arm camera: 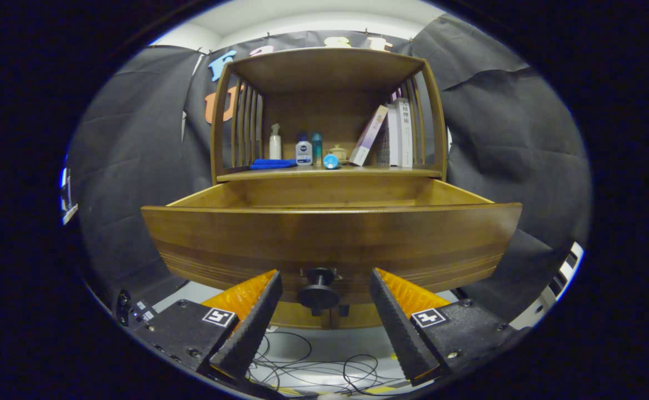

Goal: Pull open the drawer, take out the items inside it, and place them on the countertop above the cabinet.

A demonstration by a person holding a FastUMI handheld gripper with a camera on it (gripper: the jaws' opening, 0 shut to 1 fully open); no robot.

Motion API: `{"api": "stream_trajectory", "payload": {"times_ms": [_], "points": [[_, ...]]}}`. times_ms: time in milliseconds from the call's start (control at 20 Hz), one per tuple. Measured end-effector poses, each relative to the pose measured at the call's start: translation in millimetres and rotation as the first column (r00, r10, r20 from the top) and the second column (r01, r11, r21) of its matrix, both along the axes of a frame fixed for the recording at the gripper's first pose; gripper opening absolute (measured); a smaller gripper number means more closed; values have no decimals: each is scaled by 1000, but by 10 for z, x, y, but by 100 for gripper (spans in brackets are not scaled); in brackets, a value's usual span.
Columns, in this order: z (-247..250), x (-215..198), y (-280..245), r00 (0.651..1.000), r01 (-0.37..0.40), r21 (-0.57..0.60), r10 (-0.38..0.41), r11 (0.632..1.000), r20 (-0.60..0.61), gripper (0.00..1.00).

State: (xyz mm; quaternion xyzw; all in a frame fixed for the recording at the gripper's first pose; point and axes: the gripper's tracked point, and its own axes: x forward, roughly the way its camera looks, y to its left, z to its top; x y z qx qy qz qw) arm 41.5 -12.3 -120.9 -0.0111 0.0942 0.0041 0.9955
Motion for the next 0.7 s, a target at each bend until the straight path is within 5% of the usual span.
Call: {"api": "stream_trajectory", "payload": {"times_ms": [700], "points": [[11,237,-46,999,41,9,-41,999,27,99]]}}
